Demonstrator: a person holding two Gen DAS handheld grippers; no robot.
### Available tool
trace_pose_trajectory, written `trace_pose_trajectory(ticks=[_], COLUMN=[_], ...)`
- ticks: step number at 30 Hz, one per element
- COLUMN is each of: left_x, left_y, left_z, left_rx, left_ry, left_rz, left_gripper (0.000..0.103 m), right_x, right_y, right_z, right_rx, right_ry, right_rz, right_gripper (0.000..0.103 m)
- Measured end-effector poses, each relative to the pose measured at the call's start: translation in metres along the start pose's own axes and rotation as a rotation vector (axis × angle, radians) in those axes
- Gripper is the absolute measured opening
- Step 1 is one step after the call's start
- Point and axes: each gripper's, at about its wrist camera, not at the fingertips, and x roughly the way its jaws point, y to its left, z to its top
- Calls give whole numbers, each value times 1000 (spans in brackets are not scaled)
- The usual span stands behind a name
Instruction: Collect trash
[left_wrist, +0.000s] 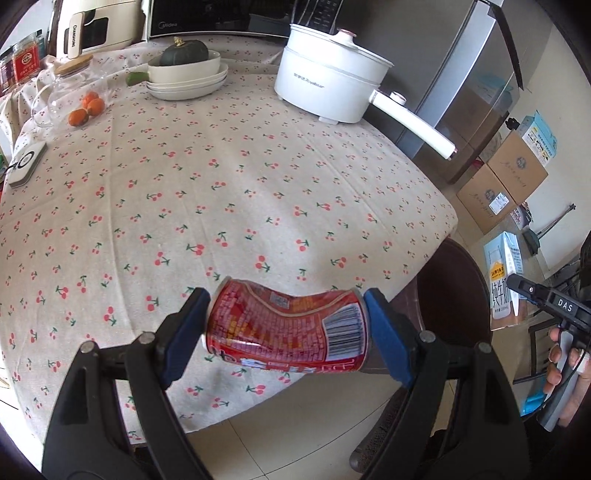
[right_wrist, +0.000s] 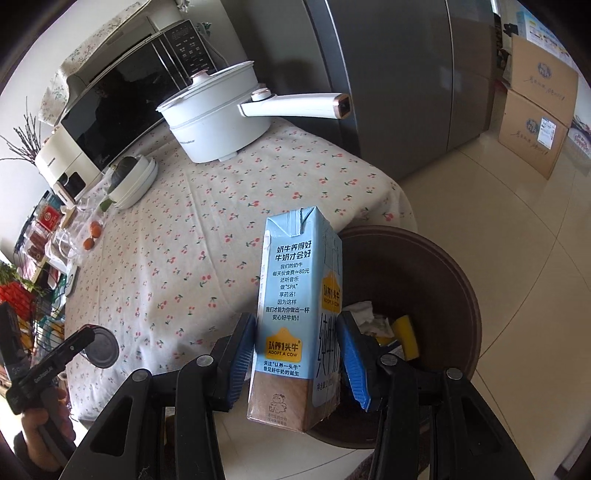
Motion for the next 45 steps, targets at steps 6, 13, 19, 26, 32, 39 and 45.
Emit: trace_pose_trajectory(ticks=[6, 13, 19, 26, 32, 39, 45], left_x=[15, 35, 56, 72, 78, 76, 67], left_y=[-43, -101, -149, -173, -186, -181, -170], left_z=[-6, -14, -23, -27, -27, -21, -20], left_rx=[74, 190, 292, 327, 341, 337, 315], left_ry=[26, 40, 61, 77, 39, 11, 4], left_rz=[-52, -132, -193, -235, -244, -147, -125], left_gripper=[85, 85, 85, 85, 86, 96, 97], right_x=[-5, -8, -9, -11, -9, -5, -5], right_y=[-33, -63, -84, -104, -107, -109, -103], right_z=[-10, -21, -29, -34, -34, -32, -30], right_rx=[45, 88, 97, 129, 138, 152, 145], right_ry=[2, 14, 23, 30, 40, 46, 47], right_rz=[-29, -62, -111, -116, -116, -116, -111], right_gripper=[47, 46, 44, 44, 44, 44, 44])
